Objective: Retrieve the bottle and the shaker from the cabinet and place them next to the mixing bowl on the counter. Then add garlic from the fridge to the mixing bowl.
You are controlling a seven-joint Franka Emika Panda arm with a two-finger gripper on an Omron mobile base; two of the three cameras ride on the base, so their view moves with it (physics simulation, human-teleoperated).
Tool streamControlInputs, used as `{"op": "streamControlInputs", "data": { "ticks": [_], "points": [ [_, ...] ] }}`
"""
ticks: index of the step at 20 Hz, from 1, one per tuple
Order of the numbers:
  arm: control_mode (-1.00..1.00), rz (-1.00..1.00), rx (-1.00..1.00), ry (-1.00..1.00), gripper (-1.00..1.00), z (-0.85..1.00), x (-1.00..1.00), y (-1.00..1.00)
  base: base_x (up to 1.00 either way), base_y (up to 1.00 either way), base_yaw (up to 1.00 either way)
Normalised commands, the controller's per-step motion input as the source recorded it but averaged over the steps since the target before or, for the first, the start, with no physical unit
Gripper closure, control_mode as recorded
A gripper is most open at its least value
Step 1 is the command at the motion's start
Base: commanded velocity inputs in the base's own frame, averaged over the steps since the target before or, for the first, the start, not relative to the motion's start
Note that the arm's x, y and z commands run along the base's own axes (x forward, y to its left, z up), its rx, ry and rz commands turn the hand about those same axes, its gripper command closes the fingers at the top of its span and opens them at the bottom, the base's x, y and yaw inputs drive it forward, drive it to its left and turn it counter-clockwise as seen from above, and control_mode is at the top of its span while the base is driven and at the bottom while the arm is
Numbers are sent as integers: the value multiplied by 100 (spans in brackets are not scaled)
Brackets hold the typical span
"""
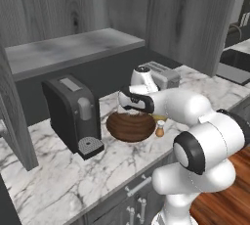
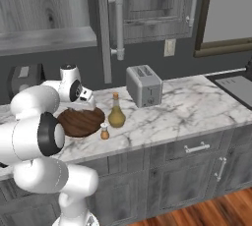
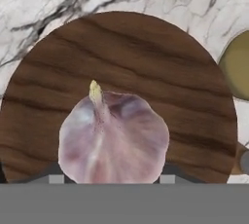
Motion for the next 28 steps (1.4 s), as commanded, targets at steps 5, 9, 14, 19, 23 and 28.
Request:
{"op": "streamControlInputs", "data": {
  "ticks": [5, 9, 14, 19, 23, 28],
  "points": [
    [-100, 0, 0, 1, 100, -33, 0, 0, 0, 0, 0],
    [-100, 0, 0, 1, 100, -24, 0, 0, 0, 0, 0],
    [-100, 0, 0, 0, 100, -17, 0, 0, 0, 0, 0],
    [-100, 0, 0, 0, 100, -23, 1, 0, 0, 0, 0],
    [-100, 0, 0, 0, 100, -14, 9, 0, 0, 0, 0],
    [-100, 0, 0, 0, 100, -1, 19, 0, 0, 0, 0]
  ]
}}
